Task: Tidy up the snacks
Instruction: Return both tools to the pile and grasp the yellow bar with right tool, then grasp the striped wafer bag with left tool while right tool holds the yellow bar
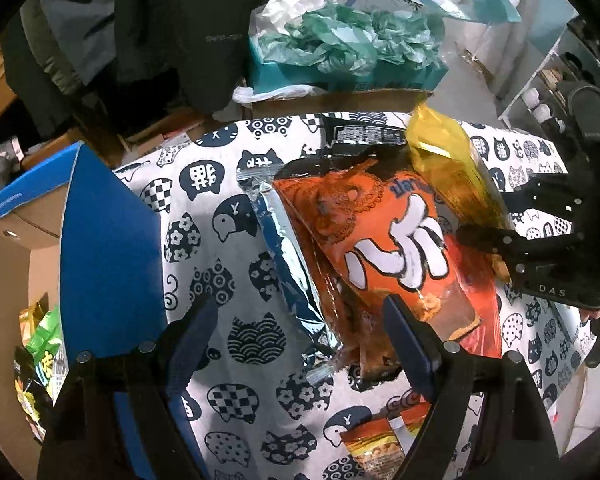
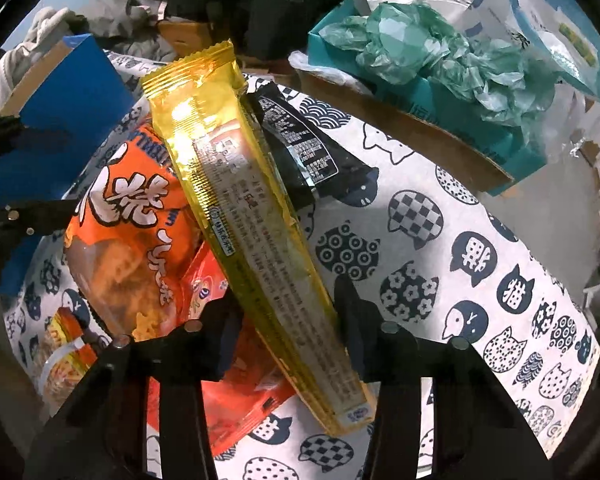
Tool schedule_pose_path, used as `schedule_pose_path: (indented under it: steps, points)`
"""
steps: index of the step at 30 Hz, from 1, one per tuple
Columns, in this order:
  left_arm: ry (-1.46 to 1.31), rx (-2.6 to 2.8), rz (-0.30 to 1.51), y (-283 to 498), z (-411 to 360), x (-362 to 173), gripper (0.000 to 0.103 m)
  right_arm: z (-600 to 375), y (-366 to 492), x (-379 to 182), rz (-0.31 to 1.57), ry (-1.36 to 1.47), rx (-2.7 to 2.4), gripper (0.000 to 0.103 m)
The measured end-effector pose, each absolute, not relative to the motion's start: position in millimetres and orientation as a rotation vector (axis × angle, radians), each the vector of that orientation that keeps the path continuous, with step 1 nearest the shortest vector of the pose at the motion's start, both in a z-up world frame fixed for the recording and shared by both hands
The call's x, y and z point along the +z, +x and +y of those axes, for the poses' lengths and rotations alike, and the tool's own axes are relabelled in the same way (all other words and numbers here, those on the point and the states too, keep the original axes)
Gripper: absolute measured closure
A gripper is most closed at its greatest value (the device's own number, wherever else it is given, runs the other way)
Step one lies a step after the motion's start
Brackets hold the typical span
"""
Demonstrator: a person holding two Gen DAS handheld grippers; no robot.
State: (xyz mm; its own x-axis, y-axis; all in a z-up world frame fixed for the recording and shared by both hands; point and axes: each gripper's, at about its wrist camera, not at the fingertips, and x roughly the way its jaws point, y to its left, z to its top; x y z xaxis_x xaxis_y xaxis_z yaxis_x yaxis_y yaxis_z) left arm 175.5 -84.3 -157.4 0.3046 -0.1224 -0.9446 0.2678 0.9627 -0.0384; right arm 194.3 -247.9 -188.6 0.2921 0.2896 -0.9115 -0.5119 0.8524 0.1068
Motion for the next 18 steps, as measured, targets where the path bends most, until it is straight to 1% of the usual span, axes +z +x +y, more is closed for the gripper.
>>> schedule_pose_path:
  steps: [3,4,11,18]
  points:
    - [0.149,-0.265,1.227,169.9,-87.1,-152.4,0.018,-252.8,186.6,-185.7,1.163,-0.217,0.515,0.070]
    - [0.152,-0.265,1.227,167.8,-87.7,-150.8,0.018,-254.4,184.4,-185.1,1.169,-0.206,0.509,0.071]
    - [0.146,-0.272,1.233,142.7,-93.9,-141.5,0.018,-257.9,162.3,-171.9,1.193,-0.162,0.451,0.071]
    - [0.157,-0.283,1.308,104.9,-106.1,-154.1,0.018,-265.3,123.7,-159.6,1.239,-0.101,0.389,0.071]
